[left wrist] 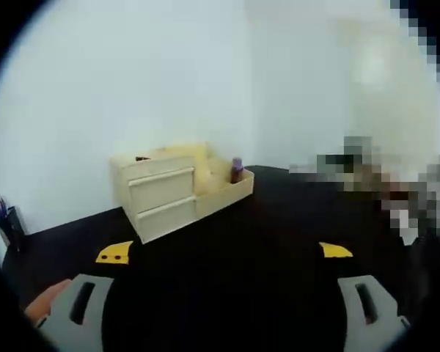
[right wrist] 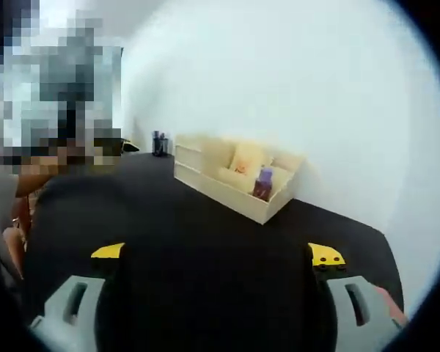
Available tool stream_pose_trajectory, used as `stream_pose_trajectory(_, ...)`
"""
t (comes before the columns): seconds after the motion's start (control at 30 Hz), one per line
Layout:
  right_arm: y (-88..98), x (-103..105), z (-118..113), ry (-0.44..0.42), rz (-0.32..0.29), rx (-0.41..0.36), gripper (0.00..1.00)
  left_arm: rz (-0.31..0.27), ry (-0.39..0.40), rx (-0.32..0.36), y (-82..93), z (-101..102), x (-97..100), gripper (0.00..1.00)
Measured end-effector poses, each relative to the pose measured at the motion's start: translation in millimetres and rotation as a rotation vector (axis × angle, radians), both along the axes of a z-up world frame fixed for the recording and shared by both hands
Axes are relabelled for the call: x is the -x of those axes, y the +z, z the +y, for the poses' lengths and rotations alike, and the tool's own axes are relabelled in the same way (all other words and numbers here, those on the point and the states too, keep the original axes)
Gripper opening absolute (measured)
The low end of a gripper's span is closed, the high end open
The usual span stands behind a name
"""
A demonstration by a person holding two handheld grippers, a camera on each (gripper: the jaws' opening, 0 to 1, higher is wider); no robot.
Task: Open the drawer, pick up the cosmetic bottles from the table one by one, place them into the drawer, release the gripper, close the drawer, and move the gripper away
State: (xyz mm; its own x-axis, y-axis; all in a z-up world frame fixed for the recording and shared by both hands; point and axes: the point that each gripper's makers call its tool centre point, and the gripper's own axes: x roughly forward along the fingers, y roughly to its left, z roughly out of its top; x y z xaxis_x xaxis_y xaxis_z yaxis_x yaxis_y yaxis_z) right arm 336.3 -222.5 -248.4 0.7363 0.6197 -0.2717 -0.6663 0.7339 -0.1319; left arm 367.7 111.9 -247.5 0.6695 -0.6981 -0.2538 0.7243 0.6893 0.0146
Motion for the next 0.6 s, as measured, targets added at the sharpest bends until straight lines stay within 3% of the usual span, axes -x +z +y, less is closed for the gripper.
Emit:
stream_pose_trajectory(0.2, -7.6, -3.3, -4.7, -0.004, 0.002, -0.031, 0.93, 0.002, -0.011, 0.044, -8.2, 0.4, -1.3, 0.93)
stream_pose_trajectory(0.37, -17.6, -7.4, -11.7, -0.015, 0.024, -0.048, 0.93, 0.004, -0.007, 0.036, -18.6, 1.6, -0.8, 0.93)
stream_pose_trajectory(0.6, -28.3, -13.8, -17.7, -0.036, 0.043, -0.079, 0.93, 0.020, 0.001, 0.020, -39.0, 26.2, -14.9, 0.93)
